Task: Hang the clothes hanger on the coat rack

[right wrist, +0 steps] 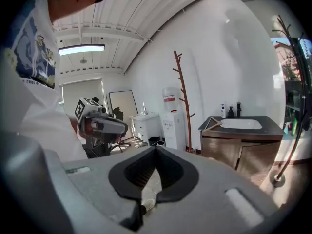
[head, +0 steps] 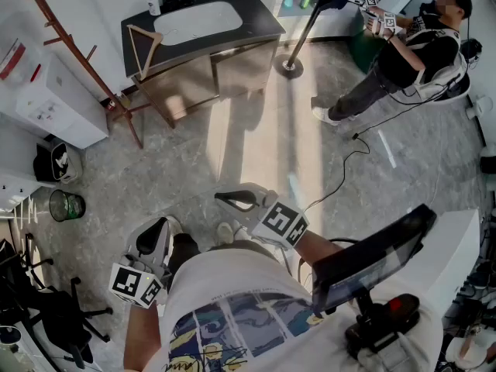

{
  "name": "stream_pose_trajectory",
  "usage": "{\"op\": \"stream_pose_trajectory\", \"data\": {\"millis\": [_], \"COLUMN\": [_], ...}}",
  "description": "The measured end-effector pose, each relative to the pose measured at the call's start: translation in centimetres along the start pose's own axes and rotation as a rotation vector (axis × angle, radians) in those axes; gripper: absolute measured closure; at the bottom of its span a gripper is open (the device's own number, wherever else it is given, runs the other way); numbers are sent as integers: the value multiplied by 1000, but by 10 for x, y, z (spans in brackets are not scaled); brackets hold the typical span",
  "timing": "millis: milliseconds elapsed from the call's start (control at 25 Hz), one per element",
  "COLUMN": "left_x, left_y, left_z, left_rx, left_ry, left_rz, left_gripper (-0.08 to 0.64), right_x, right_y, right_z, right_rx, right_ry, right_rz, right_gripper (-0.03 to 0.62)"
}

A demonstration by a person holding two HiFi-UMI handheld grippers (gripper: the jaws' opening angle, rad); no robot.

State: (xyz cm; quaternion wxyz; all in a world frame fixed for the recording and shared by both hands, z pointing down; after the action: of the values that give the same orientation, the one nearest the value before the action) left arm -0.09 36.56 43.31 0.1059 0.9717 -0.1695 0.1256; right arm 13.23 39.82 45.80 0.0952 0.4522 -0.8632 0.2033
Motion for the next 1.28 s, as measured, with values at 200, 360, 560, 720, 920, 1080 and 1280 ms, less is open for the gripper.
{"op": "stream_pose_trajectory", "data": {"millis": [200,360,560,720,920,1080,1280], "left_x": [11,18,21,19,7,-7,-31], "left_y": [7,12,36,64,117,163,218], "left_z": [5,10,7,4,16,13,17], "left_rx": [-8,3,-16,-15,-28,-31,-45], "left_ry": [-1,6,17,7,-12,-21,-27], "left_rz": [2,-1,-36,-68,-77,-100,-133], "left_gripper": [558,558,558,558,558,558,558], "right_x": [4,11,31,52,100,145,204], "right_y": [-16,-22,-29,-34,-39,-41,-51], "right_z": [2,4,7,15,34,49,68], "right_rx": [19,27,43,56,50,71,169], "right_ry": [7,28,58,41,57,51,19], "right_rz": [3,15,-6,-34,-66,-96,-138], "right_gripper": [594,594,592,592,592,588,549]}}
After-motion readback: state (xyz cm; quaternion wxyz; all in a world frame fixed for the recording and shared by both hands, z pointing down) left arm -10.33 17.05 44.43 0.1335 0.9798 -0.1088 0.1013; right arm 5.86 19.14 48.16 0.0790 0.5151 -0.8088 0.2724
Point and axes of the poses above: the fingertips, and each gripper's own axes: x forward along the fingers, y to its left, z out of its top, the point moved 2 cm from there along -x, backward along the fingers, and after that the axes turned 6 degrees about x, right-handed, at the moved point
